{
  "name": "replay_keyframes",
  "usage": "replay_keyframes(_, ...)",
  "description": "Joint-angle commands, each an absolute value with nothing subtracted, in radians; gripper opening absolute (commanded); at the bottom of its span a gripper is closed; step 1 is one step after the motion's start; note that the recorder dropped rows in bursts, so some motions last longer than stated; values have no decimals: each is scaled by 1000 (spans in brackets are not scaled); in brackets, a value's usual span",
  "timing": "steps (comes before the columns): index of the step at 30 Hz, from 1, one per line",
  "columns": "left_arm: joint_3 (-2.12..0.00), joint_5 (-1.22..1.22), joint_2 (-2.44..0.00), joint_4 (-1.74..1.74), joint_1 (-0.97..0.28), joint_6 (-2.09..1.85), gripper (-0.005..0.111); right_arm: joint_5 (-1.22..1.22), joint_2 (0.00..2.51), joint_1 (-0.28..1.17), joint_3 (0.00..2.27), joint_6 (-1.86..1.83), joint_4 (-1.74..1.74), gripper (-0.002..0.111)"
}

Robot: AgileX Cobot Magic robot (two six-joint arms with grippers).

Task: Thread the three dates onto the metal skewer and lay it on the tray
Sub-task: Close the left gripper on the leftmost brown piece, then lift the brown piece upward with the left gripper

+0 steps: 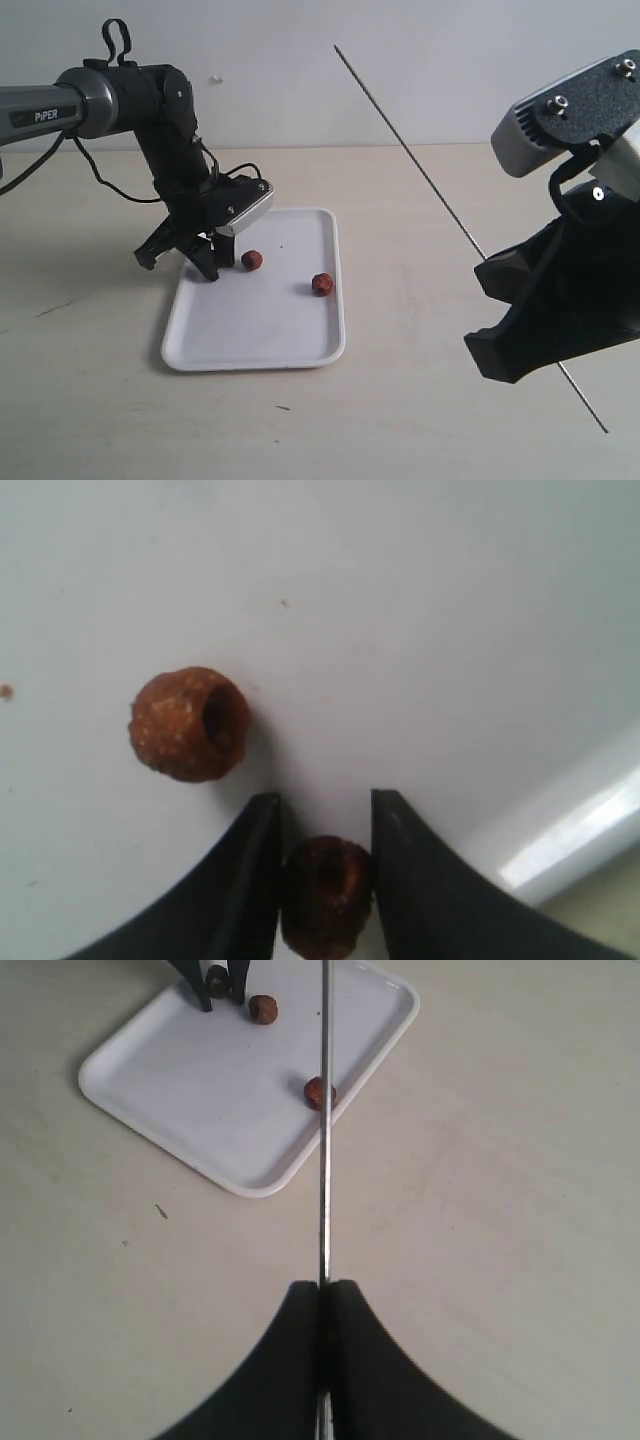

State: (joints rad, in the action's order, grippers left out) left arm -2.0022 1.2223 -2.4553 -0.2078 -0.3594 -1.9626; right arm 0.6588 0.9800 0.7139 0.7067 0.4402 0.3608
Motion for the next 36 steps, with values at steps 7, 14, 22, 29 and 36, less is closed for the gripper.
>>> replay_keyframes(7,-1999,1221,-2418,-309,-360,-1879,2,655,980,710,703,445,366,0)
replay_keyframes(14,-1999,1221,-2396,-309,-360,-1753,0,655,980,710,703,445,366,0)
replay_keyframes(22,-1999,1221,-2327,-426,-360,-1557,0,621,989,710,703,445,363,0)
replay_keyframes(29,-1999,1185,-2265,-499,-358,-1237,0,588,1059,710,670,445,318,0)
replay_keyframes(36,-1999,1135,-2227,-627,-348,-948,0,469,1105,710,553,445,238,0)
